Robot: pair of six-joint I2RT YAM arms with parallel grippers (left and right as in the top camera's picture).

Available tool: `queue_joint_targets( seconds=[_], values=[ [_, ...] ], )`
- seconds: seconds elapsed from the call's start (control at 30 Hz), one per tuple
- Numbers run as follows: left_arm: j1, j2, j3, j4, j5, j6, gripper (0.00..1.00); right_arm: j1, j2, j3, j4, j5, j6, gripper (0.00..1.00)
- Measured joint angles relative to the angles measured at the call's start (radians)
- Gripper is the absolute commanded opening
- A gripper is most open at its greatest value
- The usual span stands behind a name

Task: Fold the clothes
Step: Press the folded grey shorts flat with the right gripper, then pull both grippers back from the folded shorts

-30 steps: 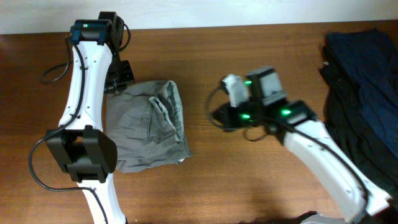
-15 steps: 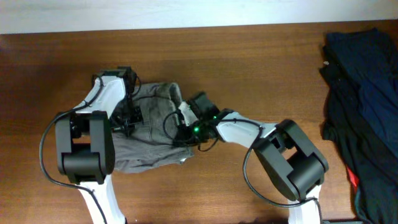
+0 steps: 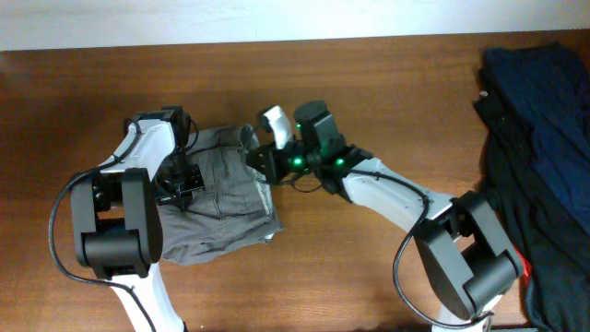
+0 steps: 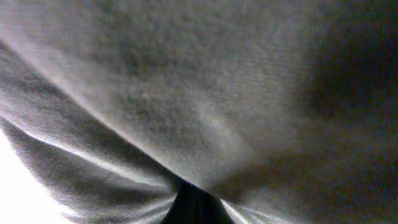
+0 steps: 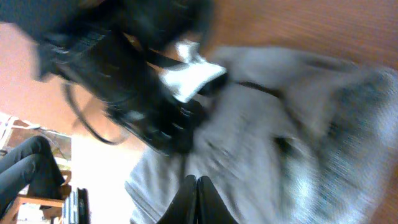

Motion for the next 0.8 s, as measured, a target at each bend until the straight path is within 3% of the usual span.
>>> queue_joint_targets(
  seconds=[0.13,0.33,0.43,0.5,0.6,0.67,0.73,0.8],
  values=[
    [0.0,0.0,0.0,0.0,0.001,0.0,0.0,0.062,0.046,0.001,-0.024,0.105,0.088,0.04],
    [0.002,0.002,0.014,-0.026,0.008,0.04,0.01,0.038,0.214,0.008,-0.125,0.213,0.216,0.04],
    [0.008,0.012,0.09,-0.109,0.007,0.071,0.1,-0.016,0.175,0.021,-0.318,0.225,0.245,0.04],
    [0.023,0.008,0.241,-0.183,0.003,0.09,0.19,-0.093,0.145,0.007,-0.428,0.24,0.243,0.05],
    [0.04,-0.017,0.386,-0.249,0.003,0.1,0.21,-0.148,0.07,-0.009,-0.542,0.275,0.161,0.06],
    [0.053,-0.056,0.436,-0.284,0.003,0.118,0.15,-0.155,-0.05,-0.011,-0.607,0.287,0.063,0.06],
    [0.061,-0.083,0.442,-0.305,0.003,0.13,0.0,-0.154,-0.153,-0.011,-0.652,0.288,-0.006,0.07],
    [0.062,-0.085,0.42,-0.274,-0.002,0.154,0.0,-0.154,-0.222,-0.01,-0.694,0.292,-0.051,0.08]
  ],
)
